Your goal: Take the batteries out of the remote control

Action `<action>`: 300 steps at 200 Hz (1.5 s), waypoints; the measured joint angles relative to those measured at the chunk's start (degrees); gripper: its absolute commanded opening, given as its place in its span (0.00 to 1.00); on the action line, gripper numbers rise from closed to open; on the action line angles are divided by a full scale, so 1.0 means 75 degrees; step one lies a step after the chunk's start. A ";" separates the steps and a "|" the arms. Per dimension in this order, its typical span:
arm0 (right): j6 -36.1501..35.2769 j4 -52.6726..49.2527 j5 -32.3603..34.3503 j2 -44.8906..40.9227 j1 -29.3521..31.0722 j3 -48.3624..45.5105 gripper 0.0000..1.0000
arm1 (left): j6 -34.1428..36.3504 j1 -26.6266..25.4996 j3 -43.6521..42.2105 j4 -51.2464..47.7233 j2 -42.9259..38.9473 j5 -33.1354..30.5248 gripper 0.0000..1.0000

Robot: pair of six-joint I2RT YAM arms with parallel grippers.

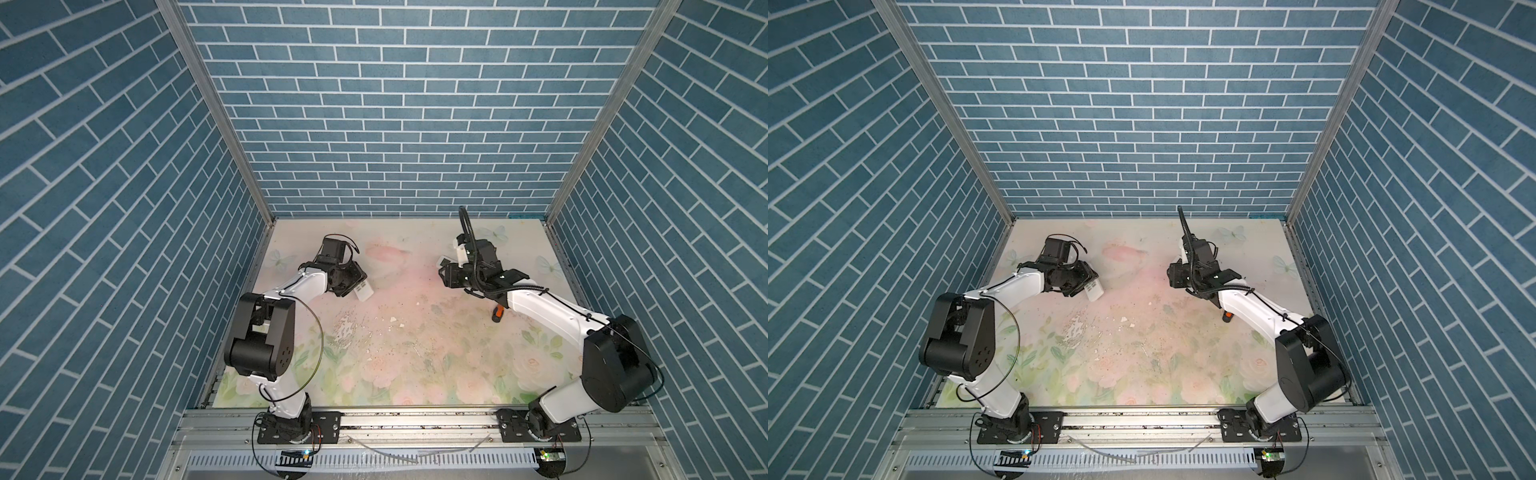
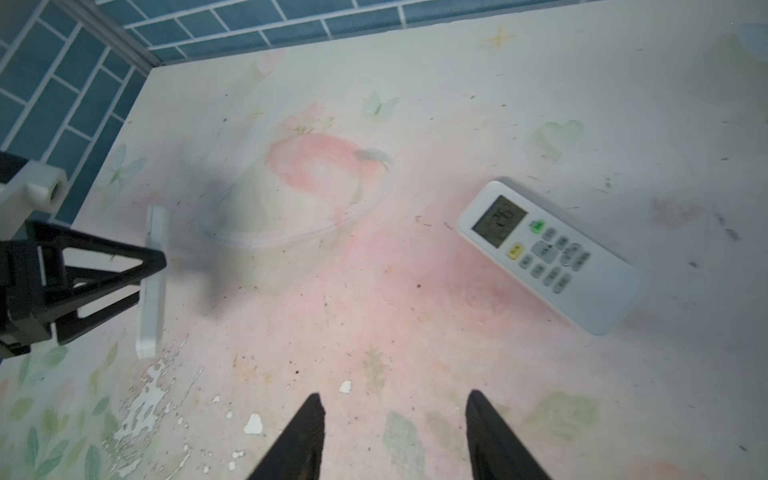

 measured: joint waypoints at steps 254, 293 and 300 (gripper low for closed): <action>0.0781 0.0000 -0.0580 0.1743 0.1323 0.2352 0.40 | -0.2838 -0.1207 -0.0085 0.3383 -0.0312 0.0396 0.39; 0.0787 -0.0023 -0.0557 0.1827 0.1329 0.2515 0.34 | -0.2885 -0.1244 -0.0085 0.3453 -0.0425 0.0420 0.38; 0.0790 -0.0020 -0.0554 0.1848 0.1329 0.2538 0.33 | -0.2891 -0.1253 -0.0087 0.3488 -0.0425 0.0423 0.38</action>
